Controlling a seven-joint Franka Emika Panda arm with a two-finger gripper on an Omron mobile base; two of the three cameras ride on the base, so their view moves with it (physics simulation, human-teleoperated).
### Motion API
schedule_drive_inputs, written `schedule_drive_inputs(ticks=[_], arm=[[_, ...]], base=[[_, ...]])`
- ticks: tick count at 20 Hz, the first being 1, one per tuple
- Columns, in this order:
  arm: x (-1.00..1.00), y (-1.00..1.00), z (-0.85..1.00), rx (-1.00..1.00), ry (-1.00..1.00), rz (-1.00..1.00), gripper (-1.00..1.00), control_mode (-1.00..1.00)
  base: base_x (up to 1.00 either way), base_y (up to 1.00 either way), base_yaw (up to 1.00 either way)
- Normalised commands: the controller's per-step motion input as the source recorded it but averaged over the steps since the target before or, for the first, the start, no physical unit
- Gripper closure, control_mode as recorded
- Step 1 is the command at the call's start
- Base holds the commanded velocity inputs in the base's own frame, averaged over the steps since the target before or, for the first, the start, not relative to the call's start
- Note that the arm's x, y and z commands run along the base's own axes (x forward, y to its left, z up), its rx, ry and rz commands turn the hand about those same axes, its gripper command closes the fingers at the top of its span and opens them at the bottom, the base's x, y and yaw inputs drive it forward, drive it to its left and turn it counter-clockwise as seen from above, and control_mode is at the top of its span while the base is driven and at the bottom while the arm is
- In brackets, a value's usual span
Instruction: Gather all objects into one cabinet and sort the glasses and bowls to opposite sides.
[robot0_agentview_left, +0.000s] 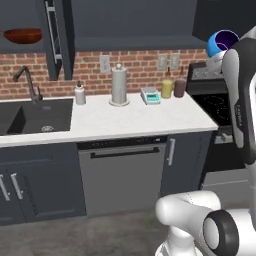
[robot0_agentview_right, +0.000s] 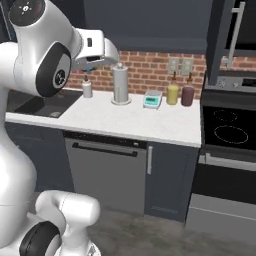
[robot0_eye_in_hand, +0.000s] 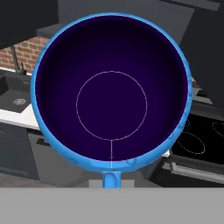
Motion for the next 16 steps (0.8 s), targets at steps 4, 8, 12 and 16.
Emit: schedule_drive_inputs(ticks=[4,8,12,16], arm=[[0.00,0.00,0.00,0.00,0.00,0.00,1.00,1.00],[0.00,0.00,0.00,0.00,0.00,0.00,1.00,1.00],[0.00,0.00,0.00,0.00,0.00,0.00,1.00,1.00],[0.00,0.00,0.00,0.00,0.00,0.00,1.00,1.00]], base=[[-0.87,0.15,0.02],[-0.73,0.56,0.03],[-0.56,0.83,0.01],[-0.41,0.96,0.00]])
